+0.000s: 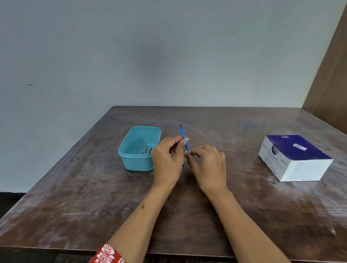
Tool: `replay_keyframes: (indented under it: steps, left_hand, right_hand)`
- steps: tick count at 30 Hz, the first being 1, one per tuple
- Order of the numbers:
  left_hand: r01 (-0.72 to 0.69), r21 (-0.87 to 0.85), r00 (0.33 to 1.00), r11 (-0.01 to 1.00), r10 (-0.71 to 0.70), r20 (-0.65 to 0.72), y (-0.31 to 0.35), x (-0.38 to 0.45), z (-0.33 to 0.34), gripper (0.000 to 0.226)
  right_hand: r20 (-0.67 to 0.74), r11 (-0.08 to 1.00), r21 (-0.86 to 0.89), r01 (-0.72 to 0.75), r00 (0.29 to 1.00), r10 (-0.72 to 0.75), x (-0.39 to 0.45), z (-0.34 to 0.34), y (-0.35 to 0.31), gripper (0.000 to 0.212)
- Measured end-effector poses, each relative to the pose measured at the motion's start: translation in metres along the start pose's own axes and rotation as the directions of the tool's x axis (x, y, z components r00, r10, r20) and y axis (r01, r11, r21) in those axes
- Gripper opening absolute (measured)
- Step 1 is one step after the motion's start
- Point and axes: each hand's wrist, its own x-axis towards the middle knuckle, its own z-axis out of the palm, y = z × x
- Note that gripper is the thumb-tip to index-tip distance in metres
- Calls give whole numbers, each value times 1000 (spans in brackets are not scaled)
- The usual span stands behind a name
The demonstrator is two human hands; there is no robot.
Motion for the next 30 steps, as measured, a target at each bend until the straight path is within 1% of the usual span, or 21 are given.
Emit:
replay_keyframes:
  steps: [1,3,7,8,11,12,14,15,17,21,23,25,27,30]
  left_hand:
    - [-2,1,1000,1000,2,-4,0,0,0,11]
    - [5,1,1000,1000,-5,-11,-1,1,0,12]
    - [3,6,1000,1000,-3,5,0,-1,1,12]
    - [5,5,1000,1000,-5,8,0,-1,1,12]
    - [8,3,1000,1000,-8,12,0,0,0,13]
    - [9,3,1000,1000,-9,15,0,0,0,13]
    - [21,-2,1000,1000,-21,23,1,-1,0,14]
    - [24,-4,999,1000,-24,27,1,-1,0,14]
    - [24,-4,999,1000,-24,35,2,-2,0,14]
    - [19,-7,999,1000,-19,31,0,-1,0,13]
    - [28,-7,999,1000,-28,30,0,-1,0,13]
    - [36,-1,999,999,-36,36,0,-2,0,14]
    - [31,6,999,1000,-31,43,0,-2,0,14]
    - [18,7,999,1000,-19,38,-1,-2,0,12]
  right_hand:
    - [32,1000,-21,-19,999,19,0,0,1,13]
    - [31,1000,-14,-17,999,18,0,0,1,13]
    - [-60,997,62,41,997,-38,1,0,-1,9]
    - [-57,997,59,40,998,-36,1,0,-2,9]
    - [22,1000,6,-12,1000,12,0,1,1,11]
    - [29,1000,-5,-13,1000,14,1,1,1,12]
    - [1,999,32,3,1000,-3,1,2,0,11]
    - [-39,998,57,24,999,-22,0,2,-1,10]
    - [-80,997,60,40,996,-36,0,1,-2,11]
    - [20,998,-49,-30,999,31,-1,2,1,14]
    - [-1,1000,-21,-19,1000,19,-1,1,1,13]
    - [-67,999,39,23,998,-20,-1,1,-1,9]
    - [-93,998,43,38,995,-34,-1,0,-2,9]
    - [13,999,-34,-37,999,37,-1,1,-1,14]
